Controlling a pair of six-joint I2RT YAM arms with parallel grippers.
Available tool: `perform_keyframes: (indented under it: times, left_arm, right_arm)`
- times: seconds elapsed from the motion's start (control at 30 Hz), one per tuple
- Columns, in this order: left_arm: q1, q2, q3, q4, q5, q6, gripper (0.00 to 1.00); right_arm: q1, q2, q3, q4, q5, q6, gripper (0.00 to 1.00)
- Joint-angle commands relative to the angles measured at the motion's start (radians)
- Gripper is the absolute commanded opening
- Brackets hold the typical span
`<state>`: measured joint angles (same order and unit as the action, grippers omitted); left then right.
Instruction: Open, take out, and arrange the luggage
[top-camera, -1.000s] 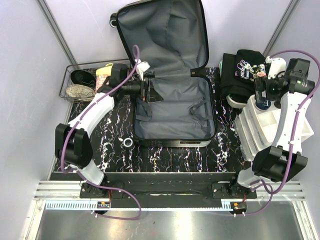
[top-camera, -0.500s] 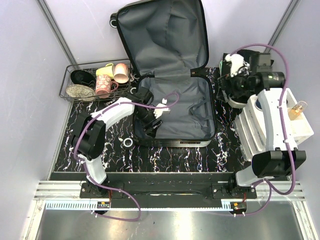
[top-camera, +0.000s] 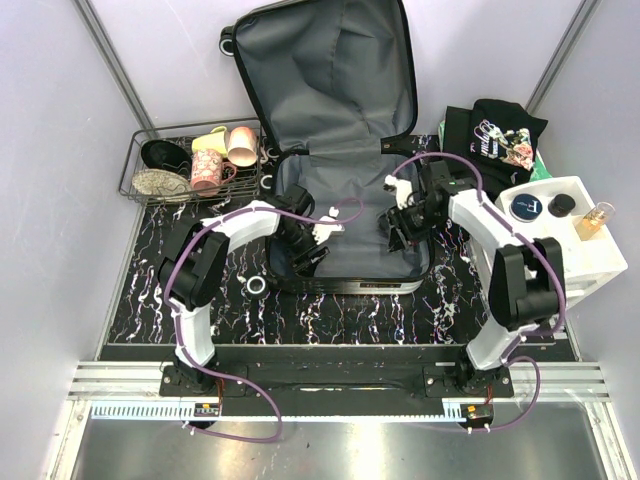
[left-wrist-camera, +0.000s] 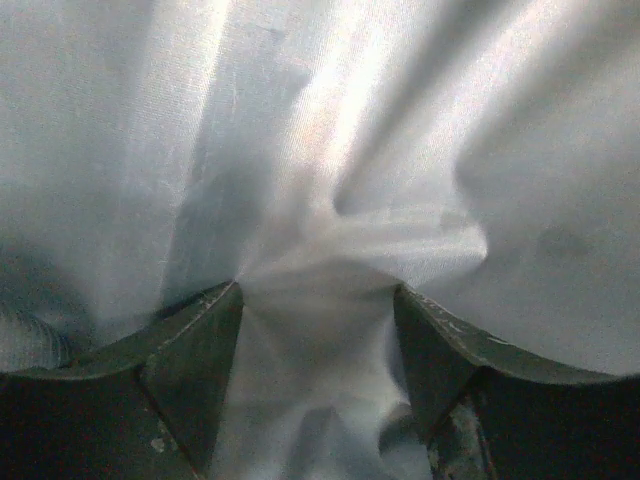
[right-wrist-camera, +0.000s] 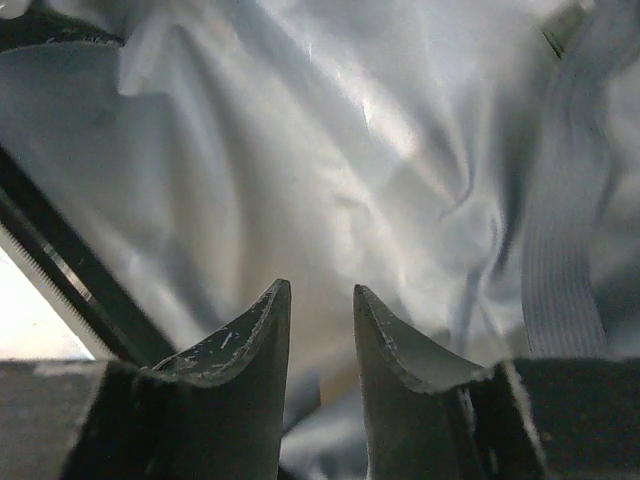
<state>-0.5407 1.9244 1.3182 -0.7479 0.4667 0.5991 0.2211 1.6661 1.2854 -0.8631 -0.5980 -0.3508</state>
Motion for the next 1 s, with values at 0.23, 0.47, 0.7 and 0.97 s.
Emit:
perform_keyframes:
  times: [0.23, 0.47, 0.7, 0.97]
  left_arm:
    - [0.094, -0.053, 0.001, 0.197, 0.23, -0.199, 0.71]
    - [0.127, -0.206, -0.056, 0.338, 0.344, -0.343, 0.85]
    - [0.223, -0.422, -0.099, 0.544, 0.33, -0.596, 0.99]
    - [0.382, -0.485, 0.127, 0.222, 0.335, -0.719, 0.99]
  right_arm:
    - [0.147, 0.182, -0.139, 0.321, 0.003, 0.012, 0.38]
    - [0.155, 0.233, -0.086, 0.314, 0.087, -0.02, 0.42]
    - [0.156, 0.052, -0.057, 0.414, -0.031, 0.009, 0.57]
    - [0.118, -0.199, 0.04, 0.478, 0.055, 0.088, 0.88]
